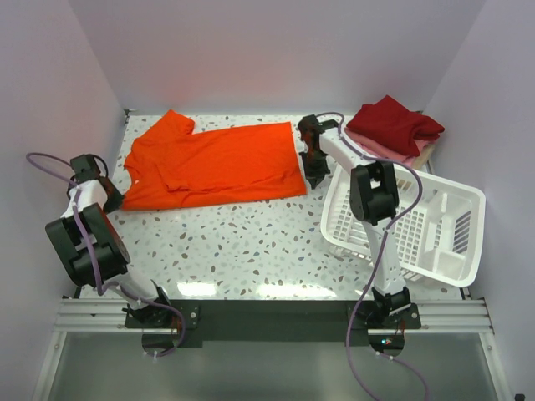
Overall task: Fold and stack the t-shirts
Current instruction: Fold the tshirt
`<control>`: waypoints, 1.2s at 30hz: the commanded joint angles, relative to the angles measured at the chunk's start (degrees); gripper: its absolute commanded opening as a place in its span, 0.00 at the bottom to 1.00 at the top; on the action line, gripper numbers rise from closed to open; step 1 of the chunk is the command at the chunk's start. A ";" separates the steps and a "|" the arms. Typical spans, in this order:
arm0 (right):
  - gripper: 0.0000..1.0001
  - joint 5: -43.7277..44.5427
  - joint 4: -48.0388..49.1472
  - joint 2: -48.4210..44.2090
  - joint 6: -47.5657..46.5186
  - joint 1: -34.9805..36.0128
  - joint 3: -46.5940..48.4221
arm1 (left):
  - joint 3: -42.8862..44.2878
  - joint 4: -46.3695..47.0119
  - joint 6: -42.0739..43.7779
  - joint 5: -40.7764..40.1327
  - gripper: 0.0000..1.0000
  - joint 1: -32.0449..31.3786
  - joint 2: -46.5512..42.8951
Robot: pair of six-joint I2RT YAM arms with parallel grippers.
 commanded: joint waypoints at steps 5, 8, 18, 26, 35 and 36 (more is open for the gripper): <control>0.00 1.68 -3.96 -2.52 -1.58 0.80 1.66 | -0.66 0.61 1.64 -1.13 0.00 0.76 -4.24; 0.09 0.01 -4.14 -4.18 -1.50 2.03 2.28 | -0.58 -0.71 1.30 -1.13 0.31 0.68 -4.86; 0.49 -7.72 -2.39 -5.16 0.17 6.25 5.44 | 1.97 -3.79 0.42 -2.01 0.70 -2.74 -8.63; 0.51 -11.51 -0.89 -3.84 1.41 8.01 6.85 | 3.82 -1.07 -10.03 1.15 0.69 -18.30 -5.48; 0.52 -12.21 1.75 -7.52 1.76 8.54 2.47 | 13.30 -2.90 -15.84 -2.52 0.66 -25.60 5.94; 0.52 -12.30 2.01 -7.79 1.76 8.62 1.93 | 13.75 -3.26 -15.85 -3.06 0.65 -25.60 6.04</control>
